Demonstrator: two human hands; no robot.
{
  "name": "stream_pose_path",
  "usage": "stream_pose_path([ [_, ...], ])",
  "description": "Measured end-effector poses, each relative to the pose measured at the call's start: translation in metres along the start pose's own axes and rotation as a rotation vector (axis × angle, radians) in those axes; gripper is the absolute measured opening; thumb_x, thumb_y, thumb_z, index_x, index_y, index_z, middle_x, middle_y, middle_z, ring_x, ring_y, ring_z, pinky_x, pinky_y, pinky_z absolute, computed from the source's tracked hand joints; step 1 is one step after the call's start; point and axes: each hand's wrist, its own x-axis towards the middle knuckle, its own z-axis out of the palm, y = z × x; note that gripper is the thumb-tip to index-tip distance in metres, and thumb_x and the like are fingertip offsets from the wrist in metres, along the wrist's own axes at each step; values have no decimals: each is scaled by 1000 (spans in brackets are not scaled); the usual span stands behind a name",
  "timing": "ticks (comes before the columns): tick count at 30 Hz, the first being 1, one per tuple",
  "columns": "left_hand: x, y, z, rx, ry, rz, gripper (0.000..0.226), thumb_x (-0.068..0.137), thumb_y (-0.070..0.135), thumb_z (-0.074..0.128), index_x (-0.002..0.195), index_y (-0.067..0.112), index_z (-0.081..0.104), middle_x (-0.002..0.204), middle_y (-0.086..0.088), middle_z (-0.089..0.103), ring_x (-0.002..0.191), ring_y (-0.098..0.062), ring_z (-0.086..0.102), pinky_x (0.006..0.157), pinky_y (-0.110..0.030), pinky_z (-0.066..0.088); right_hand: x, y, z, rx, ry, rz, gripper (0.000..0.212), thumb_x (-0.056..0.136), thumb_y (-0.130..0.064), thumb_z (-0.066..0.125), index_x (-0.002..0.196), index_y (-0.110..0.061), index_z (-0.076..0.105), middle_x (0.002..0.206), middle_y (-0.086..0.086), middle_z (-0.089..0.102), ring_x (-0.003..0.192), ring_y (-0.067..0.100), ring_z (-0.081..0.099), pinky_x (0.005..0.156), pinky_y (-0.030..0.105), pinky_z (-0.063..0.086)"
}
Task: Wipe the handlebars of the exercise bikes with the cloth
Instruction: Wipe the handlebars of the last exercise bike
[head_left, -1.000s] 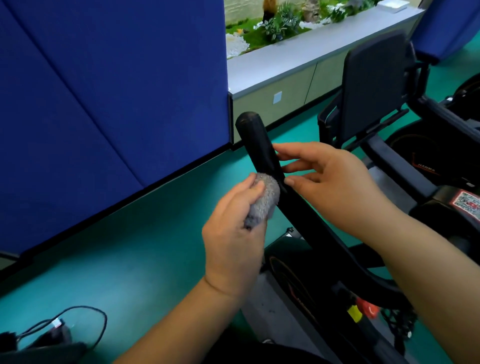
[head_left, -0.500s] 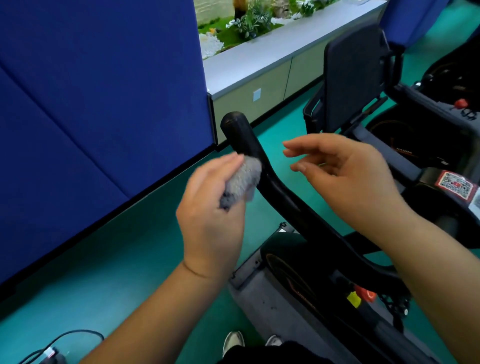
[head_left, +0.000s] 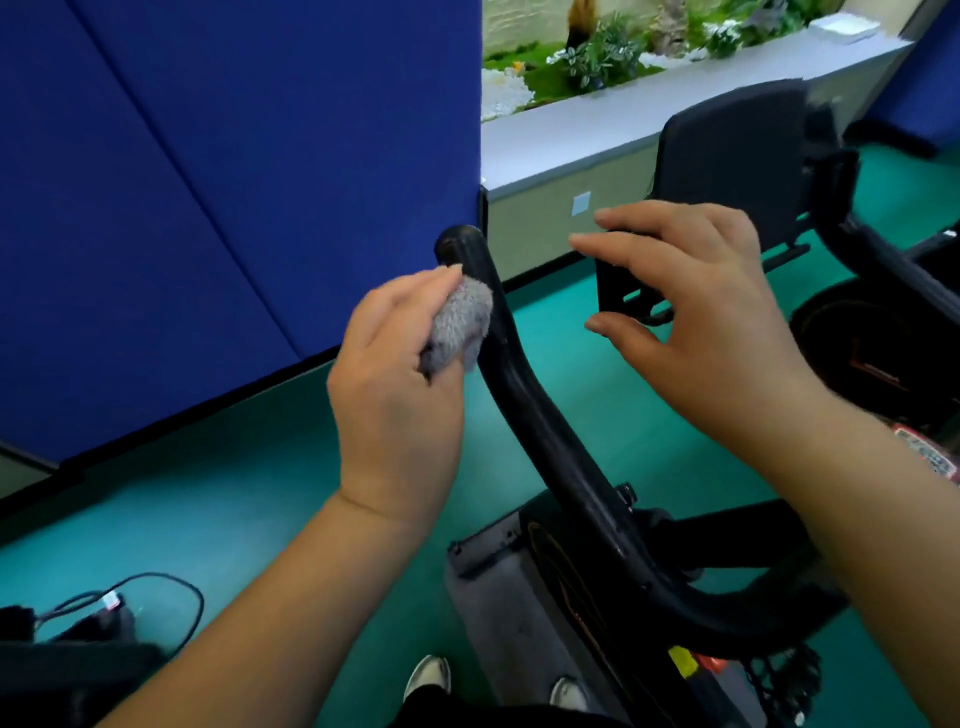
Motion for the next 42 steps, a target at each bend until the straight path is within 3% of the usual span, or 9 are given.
stream_pose_path([
  [3,-15,15,3,39,-28,-34,32,83,4,65,115,3,66,108,3,56,102,1,47,96,-7,33,2,10,-2,51,-14,-39,61,78,-32,72,135,-26,51,136,-13,48,118,17,32,101,18,21],
  [7,-59,27,2,120,-69,-16,30,83,1,66,113,3,68,108,-3,64,102,-9,55,98,-13,38,3,17,1,119,-48,-101,62,79,-25,75,136,-23,51,136,-11,47,121,20,34,103,23,23],
  [13,-10,36,7,195,12,-20,34,82,0,67,115,6,67,111,-6,59,106,-13,52,95,-18,40,7,21,0,142,-68,-135,61,80,-25,75,136,-25,51,134,-10,47,122,21,33,100,27,27],
  [17,-16,43,13,266,-84,-28,32,82,-2,62,112,6,68,106,-6,60,101,-24,56,88,-29,45,7,24,0,142,-71,-153,62,80,-26,74,137,-25,50,135,-10,46,123,21,33,99,29,28],
  [22,-49,40,-5,211,-237,-76,35,79,0,63,113,9,67,105,-2,60,97,-11,52,87,-13,39,7,24,5,155,-55,-137,61,80,-25,74,137,-26,50,135,-10,46,122,21,33,97,29,29],
  [27,-17,37,4,297,-207,15,39,77,-2,61,116,5,66,112,-10,58,106,-27,51,93,-23,35,5,24,5,160,-45,-123,63,80,-25,73,137,-28,49,136,-10,45,122,21,34,99,37,35],
  [34,-57,48,0,255,-257,-68,43,76,-5,72,117,6,66,106,-4,57,97,-21,55,85,-31,48,5,30,7,209,-48,-160,64,80,-25,74,138,-28,48,138,-11,44,121,20,35,101,40,37],
  [38,-65,55,-7,252,-267,12,47,71,-12,72,116,3,67,108,-8,61,101,-24,58,89,-33,48,7,35,4,222,-77,-207,64,80,-24,74,139,-26,48,138,-10,44,120,22,36,100,45,39],
  [42,-34,56,6,329,-238,-22,45,77,0,69,121,4,62,112,-9,60,104,-24,54,94,-18,35,9,41,2,212,-117,-258,67,80,-21,74,140,-28,46,140,-9,41,122,23,34,99,49,39],
])
